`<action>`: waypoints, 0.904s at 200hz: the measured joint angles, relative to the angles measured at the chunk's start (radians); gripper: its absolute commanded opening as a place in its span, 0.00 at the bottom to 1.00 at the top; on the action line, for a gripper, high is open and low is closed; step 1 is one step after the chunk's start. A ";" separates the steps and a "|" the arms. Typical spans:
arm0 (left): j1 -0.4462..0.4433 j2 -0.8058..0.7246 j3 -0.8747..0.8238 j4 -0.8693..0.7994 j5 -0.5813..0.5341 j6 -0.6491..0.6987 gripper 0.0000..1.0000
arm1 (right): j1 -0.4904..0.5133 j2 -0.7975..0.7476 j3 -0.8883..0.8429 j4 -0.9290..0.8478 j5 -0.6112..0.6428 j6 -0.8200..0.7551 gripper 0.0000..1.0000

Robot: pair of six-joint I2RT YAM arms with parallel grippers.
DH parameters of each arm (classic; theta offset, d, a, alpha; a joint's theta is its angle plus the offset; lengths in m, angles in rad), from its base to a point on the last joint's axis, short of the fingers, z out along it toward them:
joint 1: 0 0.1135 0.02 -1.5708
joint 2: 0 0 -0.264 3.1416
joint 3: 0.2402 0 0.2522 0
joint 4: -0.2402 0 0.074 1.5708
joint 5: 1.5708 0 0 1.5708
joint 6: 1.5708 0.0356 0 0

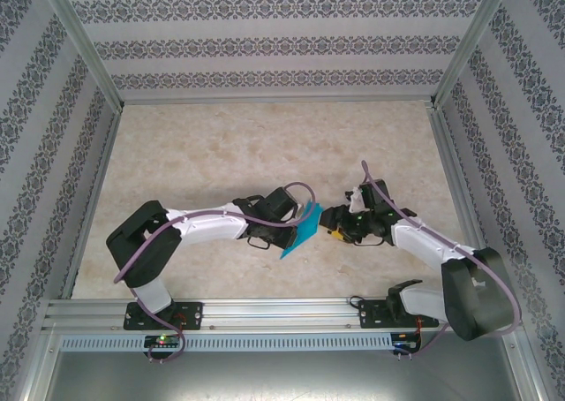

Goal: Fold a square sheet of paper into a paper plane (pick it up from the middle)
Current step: Move a paper plane to the center of the table.

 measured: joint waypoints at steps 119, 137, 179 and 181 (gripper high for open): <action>0.084 -0.056 -0.127 0.142 0.148 -0.080 0.05 | 0.195 0.205 0.000 0.259 0.024 0.186 0.52; 0.087 -0.057 -0.133 0.161 0.164 -0.091 0.05 | 0.209 0.222 0.003 0.280 0.026 0.198 0.51; 0.099 -0.065 -0.156 0.194 0.186 -0.112 0.04 | 0.227 0.259 0.020 0.322 0.027 0.224 0.46; 0.099 -0.066 -0.157 0.196 0.187 -0.114 0.04 | 0.228 0.261 0.020 0.323 0.027 0.224 0.45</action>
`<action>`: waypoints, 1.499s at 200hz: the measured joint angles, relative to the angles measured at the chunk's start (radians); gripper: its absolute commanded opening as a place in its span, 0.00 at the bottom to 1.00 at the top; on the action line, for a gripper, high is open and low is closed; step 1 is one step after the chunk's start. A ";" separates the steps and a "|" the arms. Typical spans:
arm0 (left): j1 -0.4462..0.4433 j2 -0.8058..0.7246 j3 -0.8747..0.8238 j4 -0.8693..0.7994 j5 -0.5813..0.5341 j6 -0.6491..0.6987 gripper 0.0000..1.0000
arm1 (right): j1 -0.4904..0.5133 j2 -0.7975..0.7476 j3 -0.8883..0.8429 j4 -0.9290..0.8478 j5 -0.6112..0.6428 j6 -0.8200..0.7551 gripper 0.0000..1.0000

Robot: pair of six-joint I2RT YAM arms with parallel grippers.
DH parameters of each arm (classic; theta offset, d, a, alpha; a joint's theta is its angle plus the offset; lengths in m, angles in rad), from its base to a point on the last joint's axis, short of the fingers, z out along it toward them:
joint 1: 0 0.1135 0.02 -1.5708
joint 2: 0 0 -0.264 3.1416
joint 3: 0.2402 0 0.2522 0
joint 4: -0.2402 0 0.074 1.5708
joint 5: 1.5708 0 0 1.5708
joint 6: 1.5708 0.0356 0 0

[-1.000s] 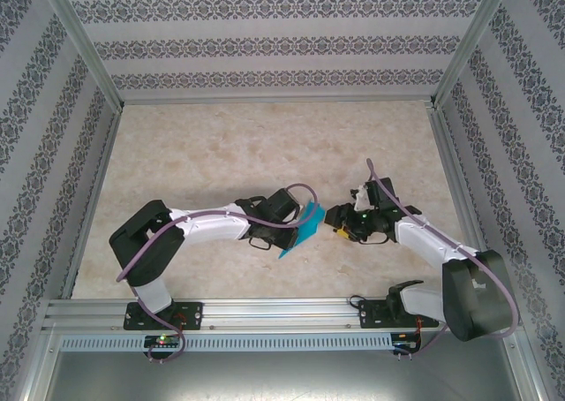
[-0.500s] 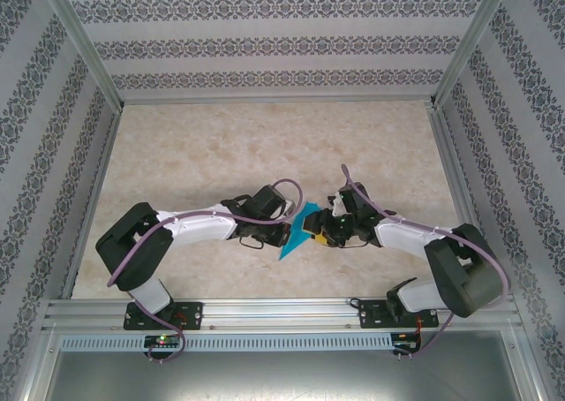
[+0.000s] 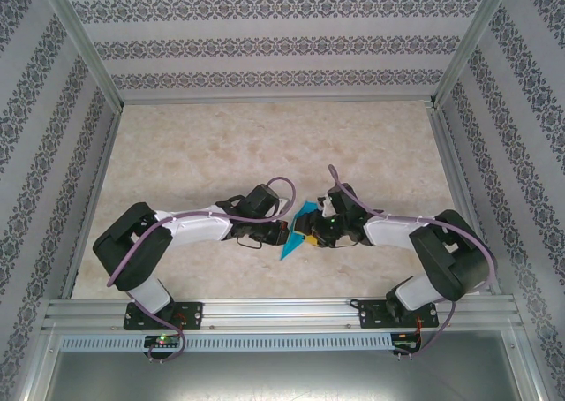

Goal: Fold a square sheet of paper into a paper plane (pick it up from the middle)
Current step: Move a paper plane to the center of the table.

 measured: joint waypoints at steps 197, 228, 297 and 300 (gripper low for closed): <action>0.104 -0.069 -0.124 0.160 0.088 -0.137 0.17 | 0.056 0.051 0.233 -0.298 0.108 -0.155 0.00; 0.132 -0.093 -0.145 0.166 0.101 -0.155 0.30 | 0.076 0.074 0.409 -0.536 0.217 -0.287 0.00; 0.210 -0.222 -0.184 0.092 0.086 -0.134 0.42 | 0.174 0.292 0.674 -0.832 0.393 -0.418 0.02; 0.213 -0.230 -0.184 0.084 0.082 -0.129 0.42 | 0.178 0.304 0.682 -0.839 0.398 -0.419 0.03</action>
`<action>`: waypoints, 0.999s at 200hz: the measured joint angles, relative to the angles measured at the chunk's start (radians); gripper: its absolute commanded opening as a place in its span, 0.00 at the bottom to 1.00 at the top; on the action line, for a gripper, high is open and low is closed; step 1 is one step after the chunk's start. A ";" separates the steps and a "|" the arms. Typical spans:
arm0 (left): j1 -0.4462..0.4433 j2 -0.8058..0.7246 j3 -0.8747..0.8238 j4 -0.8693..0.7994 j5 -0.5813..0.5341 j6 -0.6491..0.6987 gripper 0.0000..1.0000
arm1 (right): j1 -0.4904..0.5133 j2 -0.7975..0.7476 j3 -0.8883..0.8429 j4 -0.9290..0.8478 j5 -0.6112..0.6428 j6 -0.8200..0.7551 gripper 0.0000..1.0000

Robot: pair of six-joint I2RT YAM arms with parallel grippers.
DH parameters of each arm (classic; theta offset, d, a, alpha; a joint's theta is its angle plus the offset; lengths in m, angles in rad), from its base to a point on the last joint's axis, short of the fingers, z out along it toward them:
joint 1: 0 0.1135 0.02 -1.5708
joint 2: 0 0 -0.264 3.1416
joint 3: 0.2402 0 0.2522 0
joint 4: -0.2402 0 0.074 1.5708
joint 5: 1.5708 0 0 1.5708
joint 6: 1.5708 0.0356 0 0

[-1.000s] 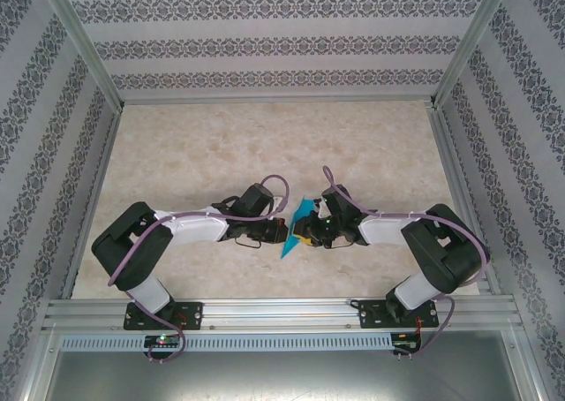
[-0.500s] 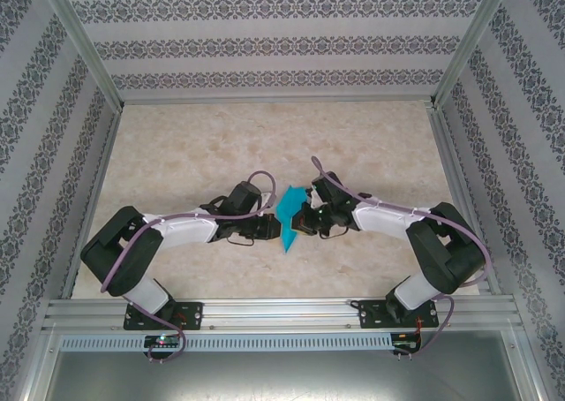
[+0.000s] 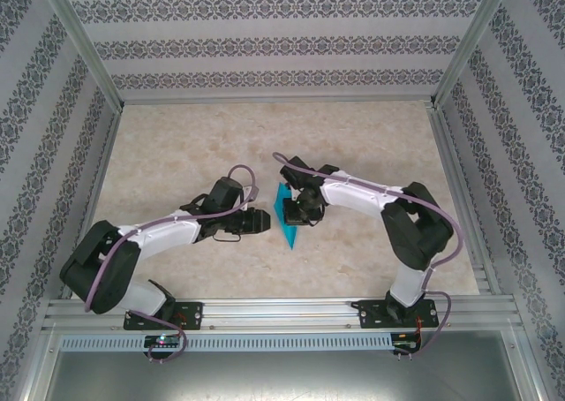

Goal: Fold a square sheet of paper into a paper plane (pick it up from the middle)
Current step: Move a paper plane to the center of the table, then reset both arms

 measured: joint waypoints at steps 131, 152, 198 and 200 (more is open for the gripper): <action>0.073 -0.180 0.078 -0.339 -0.247 0.185 0.79 | 0.013 -0.035 0.073 -0.081 0.019 -0.023 0.43; 0.081 -0.193 0.133 -0.380 -0.324 0.229 0.87 | -0.023 -0.136 0.058 -0.100 0.016 -0.042 0.46; 0.187 -0.229 0.139 -0.379 -0.531 0.335 0.95 | -0.195 -0.360 -0.045 -0.082 0.057 -0.197 0.56; 0.192 -0.229 0.137 -0.375 -0.537 0.337 0.95 | -0.204 -0.369 -0.054 -0.076 0.058 -0.208 0.57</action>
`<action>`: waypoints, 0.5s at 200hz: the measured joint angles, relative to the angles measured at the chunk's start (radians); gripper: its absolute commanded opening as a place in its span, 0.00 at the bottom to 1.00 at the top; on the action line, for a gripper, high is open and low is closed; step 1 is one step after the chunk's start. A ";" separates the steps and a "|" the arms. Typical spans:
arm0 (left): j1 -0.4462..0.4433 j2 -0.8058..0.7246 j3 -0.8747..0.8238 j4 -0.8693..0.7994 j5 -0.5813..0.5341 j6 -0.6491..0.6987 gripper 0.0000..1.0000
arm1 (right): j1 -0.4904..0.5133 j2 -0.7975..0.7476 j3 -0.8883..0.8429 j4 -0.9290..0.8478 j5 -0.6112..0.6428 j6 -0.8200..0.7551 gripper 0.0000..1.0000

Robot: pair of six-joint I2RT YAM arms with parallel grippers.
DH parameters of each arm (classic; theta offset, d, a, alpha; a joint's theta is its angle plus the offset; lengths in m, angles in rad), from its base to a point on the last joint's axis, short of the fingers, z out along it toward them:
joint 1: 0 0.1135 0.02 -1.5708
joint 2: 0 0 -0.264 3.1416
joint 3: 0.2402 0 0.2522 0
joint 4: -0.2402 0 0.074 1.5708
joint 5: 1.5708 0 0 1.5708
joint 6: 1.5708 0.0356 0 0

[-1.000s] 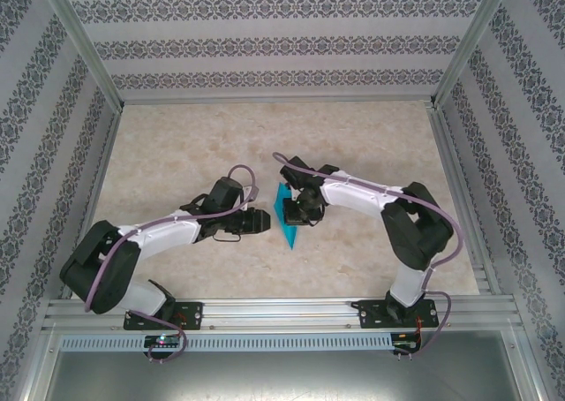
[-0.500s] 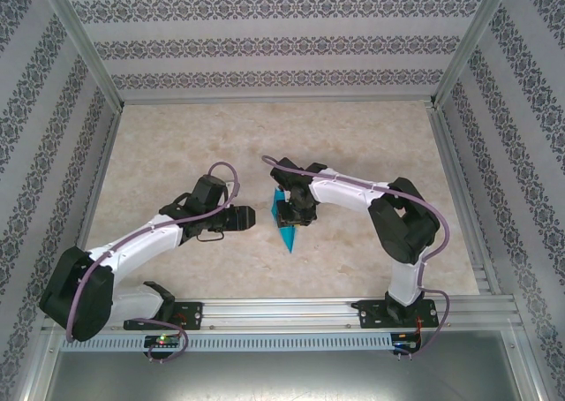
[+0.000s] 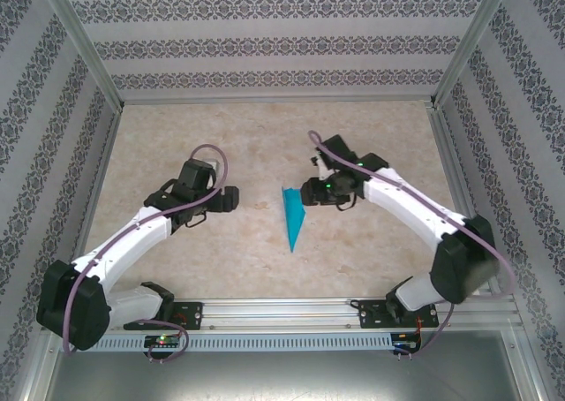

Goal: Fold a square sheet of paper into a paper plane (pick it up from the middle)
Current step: Reset both arms

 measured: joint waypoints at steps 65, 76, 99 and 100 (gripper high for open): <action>0.252 0.000 -0.182 0.259 -0.174 0.110 1.00 | -0.286 -0.253 -0.350 0.377 0.135 -0.195 0.88; 0.275 0.014 -0.190 0.308 -0.179 0.125 1.00 | -0.329 -0.246 -0.394 0.451 0.146 -0.214 0.89; 0.301 0.069 -0.212 0.453 -0.186 0.165 1.00 | -0.399 -0.212 -0.480 0.606 0.182 -0.251 0.93; 0.301 0.070 -0.214 0.457 -0.186 0.166 1.00 | -0.401 -0.211 -0.484 0.618 0.184 -0.254 0.93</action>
